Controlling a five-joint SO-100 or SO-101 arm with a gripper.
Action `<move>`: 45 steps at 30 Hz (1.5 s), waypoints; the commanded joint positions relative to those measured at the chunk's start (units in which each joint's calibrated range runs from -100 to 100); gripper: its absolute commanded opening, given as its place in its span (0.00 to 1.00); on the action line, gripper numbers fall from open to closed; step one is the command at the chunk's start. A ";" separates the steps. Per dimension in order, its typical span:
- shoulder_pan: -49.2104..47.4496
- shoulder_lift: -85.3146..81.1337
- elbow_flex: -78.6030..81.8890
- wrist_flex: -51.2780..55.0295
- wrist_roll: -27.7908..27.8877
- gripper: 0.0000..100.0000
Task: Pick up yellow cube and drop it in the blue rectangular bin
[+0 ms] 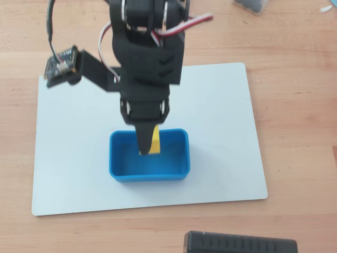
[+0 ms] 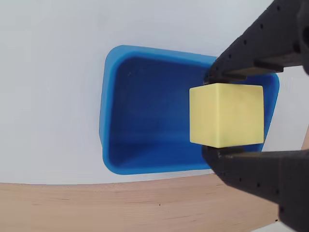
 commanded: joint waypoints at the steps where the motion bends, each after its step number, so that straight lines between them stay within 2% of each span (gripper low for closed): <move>1: -0.97 2.42 -12.91 -2.28 -0.59 0.04; 8: -0.97 4.93 -14.27 -2.11 -0.63 0.05; 14: -0.97 4.56 -14.27 -0.62 -0.63 0.16; 22: -0.89 2.89 -13.63 1.11 -1.03 0.17; 25: -0.89 0.94 -13.54 3.17 -1.42 0.16; 29: -0.46 -3.80 -12.54 6.56 -2.44 0.08; 37: -1.23 -20.89 -3.00 10.19 -2.69 0.01; 45: -1.06 -43.93 20.55 7.96 -3.37 0.00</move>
